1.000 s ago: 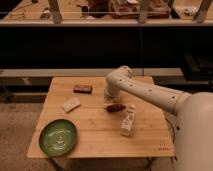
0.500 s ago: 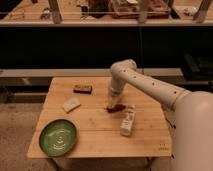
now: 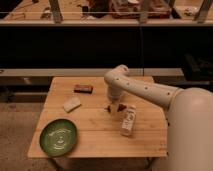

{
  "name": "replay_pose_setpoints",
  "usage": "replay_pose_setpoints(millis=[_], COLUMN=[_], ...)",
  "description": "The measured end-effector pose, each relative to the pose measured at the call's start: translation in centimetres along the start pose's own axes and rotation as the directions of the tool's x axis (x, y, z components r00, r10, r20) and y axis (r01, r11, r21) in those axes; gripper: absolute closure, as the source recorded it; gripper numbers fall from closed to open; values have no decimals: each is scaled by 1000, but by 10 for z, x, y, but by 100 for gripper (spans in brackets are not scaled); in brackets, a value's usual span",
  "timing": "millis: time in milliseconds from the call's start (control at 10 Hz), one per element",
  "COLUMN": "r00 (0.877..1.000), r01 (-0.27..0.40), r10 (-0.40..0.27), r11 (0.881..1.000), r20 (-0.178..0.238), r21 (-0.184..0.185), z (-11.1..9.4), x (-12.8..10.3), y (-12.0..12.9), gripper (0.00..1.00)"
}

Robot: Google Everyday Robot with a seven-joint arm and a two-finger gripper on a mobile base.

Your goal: Place the pepper on the white sponge

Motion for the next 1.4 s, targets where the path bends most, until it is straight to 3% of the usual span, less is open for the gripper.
replay_pose_setpoints(millis=[200, 400, 500, 600, 1000, 1200, 1300, 1400], r00=[999, 991, 984, 981, 977, 956, 926, 911], r01=[12, 12, 13, 13, 37, 45, 44, 45], r10=[-14, -22, -24, -22, -35, -39, -36, -34], r11=[999, 997, 998, 999, 999, 999, 999, 999], r20=[38, 129, 178, 194, 210, 291, 376, 412], r21=[46, 78, 64, 48, -5, -15, -14, -17], z=[6, 6, 8, 10, 16, 16, 17, 20], x=[7, 22, 25, 26, 13, 12, 16, 17], y=[3, 3, 4, 4, 1, 1, 2, 2], gripper=[28, 28, 28, 28, 28, 28, 28, 28])
